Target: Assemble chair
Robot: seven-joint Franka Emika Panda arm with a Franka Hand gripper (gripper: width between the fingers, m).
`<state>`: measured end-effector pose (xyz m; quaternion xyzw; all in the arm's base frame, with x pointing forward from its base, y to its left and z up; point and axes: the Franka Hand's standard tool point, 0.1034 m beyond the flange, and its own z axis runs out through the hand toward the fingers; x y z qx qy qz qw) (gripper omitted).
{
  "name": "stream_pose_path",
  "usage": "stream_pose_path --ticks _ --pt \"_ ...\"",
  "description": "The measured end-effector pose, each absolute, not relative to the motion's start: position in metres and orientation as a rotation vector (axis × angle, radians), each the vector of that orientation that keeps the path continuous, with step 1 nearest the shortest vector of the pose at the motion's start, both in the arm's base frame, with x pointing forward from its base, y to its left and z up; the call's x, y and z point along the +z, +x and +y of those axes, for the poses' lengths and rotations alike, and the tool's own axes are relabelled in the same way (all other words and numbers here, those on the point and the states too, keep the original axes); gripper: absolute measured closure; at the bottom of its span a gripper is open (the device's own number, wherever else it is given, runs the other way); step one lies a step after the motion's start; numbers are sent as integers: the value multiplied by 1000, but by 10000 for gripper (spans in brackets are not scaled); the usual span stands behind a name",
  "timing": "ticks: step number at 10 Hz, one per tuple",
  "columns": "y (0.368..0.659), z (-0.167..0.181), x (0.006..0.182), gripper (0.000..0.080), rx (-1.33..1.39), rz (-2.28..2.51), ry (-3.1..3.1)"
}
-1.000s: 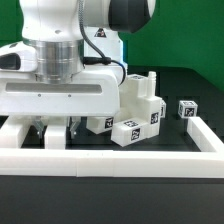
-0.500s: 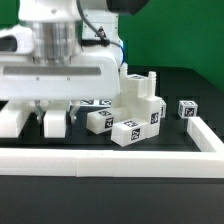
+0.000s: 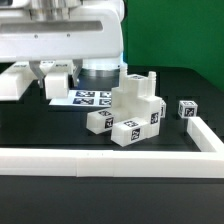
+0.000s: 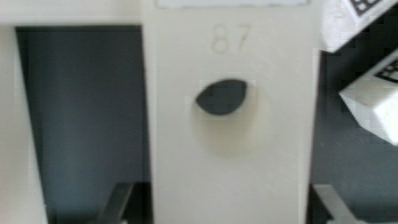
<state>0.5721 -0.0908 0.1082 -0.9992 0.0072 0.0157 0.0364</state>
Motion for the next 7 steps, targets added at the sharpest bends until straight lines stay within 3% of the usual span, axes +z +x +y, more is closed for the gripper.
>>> stream_pose_path --ticks 1,7 --pt "572 -86 120 515 30 38 -3061" --pt "566 -85 110 515 69 464 -3015"
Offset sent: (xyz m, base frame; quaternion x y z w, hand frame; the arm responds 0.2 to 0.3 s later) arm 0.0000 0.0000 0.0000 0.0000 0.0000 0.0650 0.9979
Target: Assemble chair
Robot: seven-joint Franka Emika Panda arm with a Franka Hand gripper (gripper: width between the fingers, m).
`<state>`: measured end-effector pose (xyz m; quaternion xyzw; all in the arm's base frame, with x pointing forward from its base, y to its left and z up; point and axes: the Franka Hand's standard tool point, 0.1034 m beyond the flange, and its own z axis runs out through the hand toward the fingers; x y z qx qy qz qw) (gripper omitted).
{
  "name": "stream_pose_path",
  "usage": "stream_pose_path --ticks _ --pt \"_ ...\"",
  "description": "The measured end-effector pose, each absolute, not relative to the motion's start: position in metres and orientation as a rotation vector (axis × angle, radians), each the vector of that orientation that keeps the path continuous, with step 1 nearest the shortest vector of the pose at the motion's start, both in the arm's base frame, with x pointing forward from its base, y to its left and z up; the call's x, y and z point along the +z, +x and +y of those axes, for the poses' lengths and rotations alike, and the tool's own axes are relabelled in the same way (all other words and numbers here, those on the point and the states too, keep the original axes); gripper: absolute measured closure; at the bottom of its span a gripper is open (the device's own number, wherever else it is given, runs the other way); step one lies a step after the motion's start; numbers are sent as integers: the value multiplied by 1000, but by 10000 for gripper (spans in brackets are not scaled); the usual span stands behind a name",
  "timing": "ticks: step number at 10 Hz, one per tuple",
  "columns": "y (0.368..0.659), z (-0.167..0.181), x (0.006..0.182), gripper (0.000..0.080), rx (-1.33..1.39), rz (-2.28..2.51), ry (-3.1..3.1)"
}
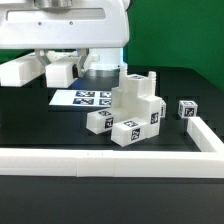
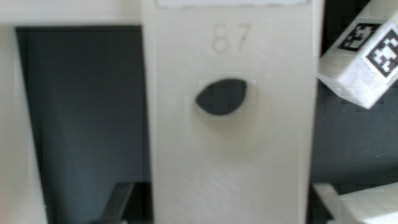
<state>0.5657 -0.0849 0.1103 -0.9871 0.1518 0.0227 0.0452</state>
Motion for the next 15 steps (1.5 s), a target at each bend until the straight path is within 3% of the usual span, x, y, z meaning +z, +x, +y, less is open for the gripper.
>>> stream_pose_path --ticks 3,7,10,15 --pt "549 -77 128 515 83 763 -2916" --pt "558 -38 154 515 92 974 -2835" --pt "580 4 139 515 168 1104 -2809" --pt "576 6 136 515 185 1198 -2776"
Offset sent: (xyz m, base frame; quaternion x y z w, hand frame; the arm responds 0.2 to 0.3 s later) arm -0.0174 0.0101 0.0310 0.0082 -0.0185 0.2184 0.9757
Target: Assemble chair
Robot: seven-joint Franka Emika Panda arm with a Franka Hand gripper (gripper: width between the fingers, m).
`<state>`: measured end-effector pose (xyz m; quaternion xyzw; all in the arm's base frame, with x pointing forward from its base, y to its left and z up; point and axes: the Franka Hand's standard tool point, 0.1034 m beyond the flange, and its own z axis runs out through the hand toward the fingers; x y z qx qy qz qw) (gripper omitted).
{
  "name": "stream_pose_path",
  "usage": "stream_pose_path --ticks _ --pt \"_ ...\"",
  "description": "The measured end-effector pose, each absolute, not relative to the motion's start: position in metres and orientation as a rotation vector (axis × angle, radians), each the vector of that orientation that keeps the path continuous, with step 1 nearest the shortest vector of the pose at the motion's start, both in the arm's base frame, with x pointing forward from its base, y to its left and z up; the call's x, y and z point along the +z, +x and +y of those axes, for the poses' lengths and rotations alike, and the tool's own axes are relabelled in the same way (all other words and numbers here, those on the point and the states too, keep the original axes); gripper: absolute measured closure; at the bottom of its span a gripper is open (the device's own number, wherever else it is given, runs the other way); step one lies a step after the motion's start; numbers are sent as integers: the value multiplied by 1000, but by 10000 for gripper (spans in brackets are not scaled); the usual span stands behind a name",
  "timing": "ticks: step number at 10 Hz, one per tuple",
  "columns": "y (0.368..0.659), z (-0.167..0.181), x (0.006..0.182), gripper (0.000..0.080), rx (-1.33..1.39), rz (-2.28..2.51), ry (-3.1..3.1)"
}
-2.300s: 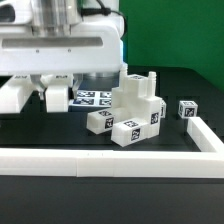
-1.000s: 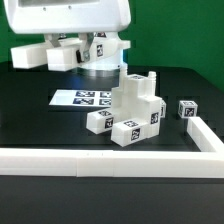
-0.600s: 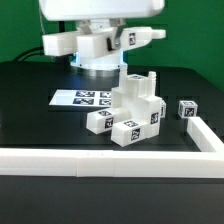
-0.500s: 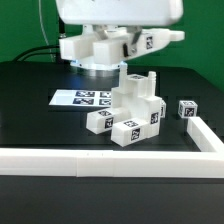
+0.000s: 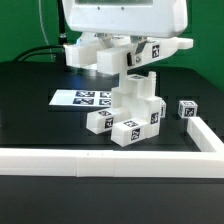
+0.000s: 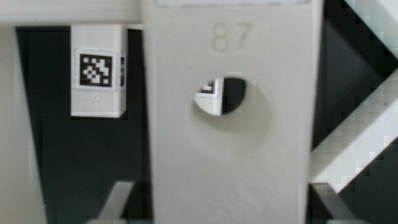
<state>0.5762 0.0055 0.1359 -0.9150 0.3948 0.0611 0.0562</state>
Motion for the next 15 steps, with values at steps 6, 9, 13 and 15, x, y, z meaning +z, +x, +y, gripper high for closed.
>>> stream_pose_path --ticks 6,9,13,15 --pt "577 19 141 515 1 1245 -2752" --pt "570 27 133 515 -66 1261 -2746" --pt "564 25 128 515 -42 1288 -2730" --pt "563 25 128 515 -41 1288 -2730"
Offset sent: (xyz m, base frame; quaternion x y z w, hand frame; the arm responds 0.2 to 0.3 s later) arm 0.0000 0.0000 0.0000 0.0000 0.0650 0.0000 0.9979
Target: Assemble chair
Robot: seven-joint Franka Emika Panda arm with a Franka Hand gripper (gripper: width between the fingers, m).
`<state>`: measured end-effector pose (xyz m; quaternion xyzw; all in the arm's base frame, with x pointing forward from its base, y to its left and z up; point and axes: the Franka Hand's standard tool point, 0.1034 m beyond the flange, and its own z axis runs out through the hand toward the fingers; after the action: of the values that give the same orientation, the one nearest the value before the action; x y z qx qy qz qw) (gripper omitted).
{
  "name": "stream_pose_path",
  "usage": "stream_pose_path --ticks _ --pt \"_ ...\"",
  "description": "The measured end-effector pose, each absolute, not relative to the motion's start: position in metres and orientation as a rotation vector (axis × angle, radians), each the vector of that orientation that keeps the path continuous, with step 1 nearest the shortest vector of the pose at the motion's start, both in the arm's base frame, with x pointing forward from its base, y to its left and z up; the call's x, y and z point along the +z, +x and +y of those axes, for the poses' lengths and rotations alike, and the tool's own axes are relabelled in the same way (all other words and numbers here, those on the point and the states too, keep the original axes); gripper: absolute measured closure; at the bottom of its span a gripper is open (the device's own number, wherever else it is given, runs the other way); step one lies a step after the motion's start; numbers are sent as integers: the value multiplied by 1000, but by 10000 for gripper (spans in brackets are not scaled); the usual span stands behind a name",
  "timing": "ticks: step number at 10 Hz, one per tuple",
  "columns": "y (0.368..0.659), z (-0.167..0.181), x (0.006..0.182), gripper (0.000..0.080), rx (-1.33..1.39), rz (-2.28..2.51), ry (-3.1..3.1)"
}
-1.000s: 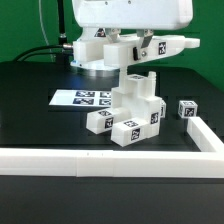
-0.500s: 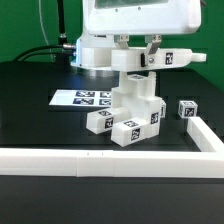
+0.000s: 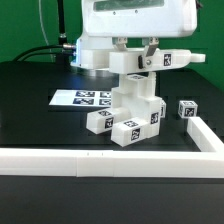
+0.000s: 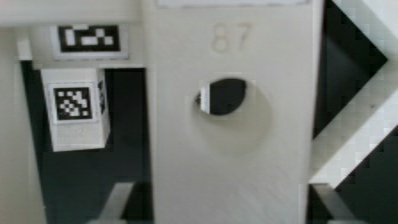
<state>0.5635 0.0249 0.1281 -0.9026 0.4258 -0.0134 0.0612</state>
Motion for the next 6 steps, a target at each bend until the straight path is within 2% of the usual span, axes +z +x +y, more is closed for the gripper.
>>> stream_pose_path --ticks 6 --pt "551 28 124 515 16 1311 -2730"
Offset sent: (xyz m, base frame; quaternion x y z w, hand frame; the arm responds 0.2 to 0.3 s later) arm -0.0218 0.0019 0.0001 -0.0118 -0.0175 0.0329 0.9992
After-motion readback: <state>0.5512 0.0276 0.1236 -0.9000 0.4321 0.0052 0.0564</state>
